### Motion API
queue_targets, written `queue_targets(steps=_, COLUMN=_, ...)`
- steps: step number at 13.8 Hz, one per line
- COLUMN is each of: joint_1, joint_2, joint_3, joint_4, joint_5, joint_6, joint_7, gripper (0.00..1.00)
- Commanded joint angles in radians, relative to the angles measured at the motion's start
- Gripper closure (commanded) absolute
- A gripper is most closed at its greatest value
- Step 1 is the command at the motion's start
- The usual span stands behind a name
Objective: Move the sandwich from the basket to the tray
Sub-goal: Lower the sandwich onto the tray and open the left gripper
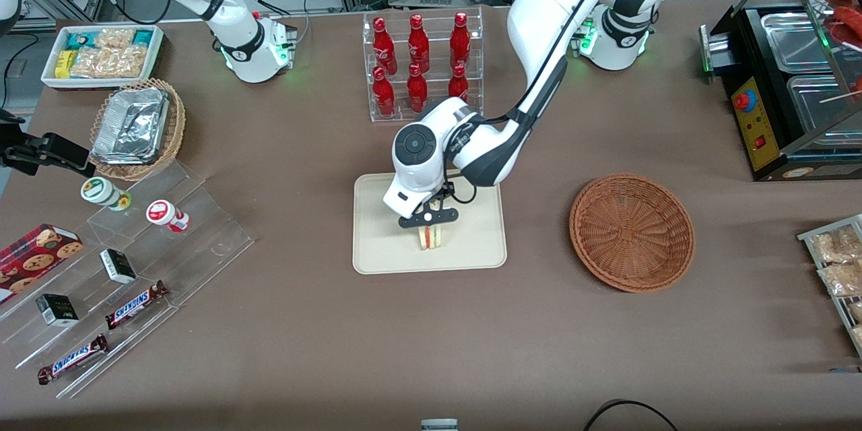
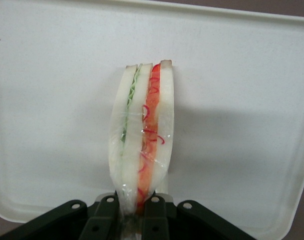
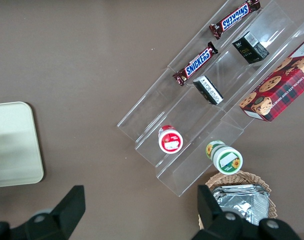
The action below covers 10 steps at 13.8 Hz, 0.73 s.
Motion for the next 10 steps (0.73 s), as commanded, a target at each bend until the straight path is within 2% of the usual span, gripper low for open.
queue_targets(steps=1, joint_1=-0.023, joint_2=0.021, joint_3=0.021, joint_4=0.033, joint_5=0.014, joint_6=-0.020, joint_7=-0.032, gripper=0.94)
queue_targets(steps=2, joint_1=-0.025, joint_2=0.024, joint_3=0.021, joint_4=0.033, joint_5=0.027, joint_6=-0.020, joint_7=-0.046, gripper=0.65)
queue_targets(steps=3, joint_1=-0.026, joint_2=0.024, joint_3=0.019, joint_4=0.033, joint_5=0.038, joint_6=-0.020, joint_7=-0.052, gripper=0.42)
queue_targets(steps=4, joint_1=-0.026, joint_2=0.024, joint_3=0.019, joint_4=0.032, joint_5=0.042, joint_6=-0.018, joint_7=-0.054, gripper=0.01)
queue_targets(steps=10, joint_1=-0.025, joint_2=-0.022, joint_3=0.019, joint_4=0.033, joint_5=0.042, joint_6=-0.032, joint_7=-0.054, gripper=0.00)
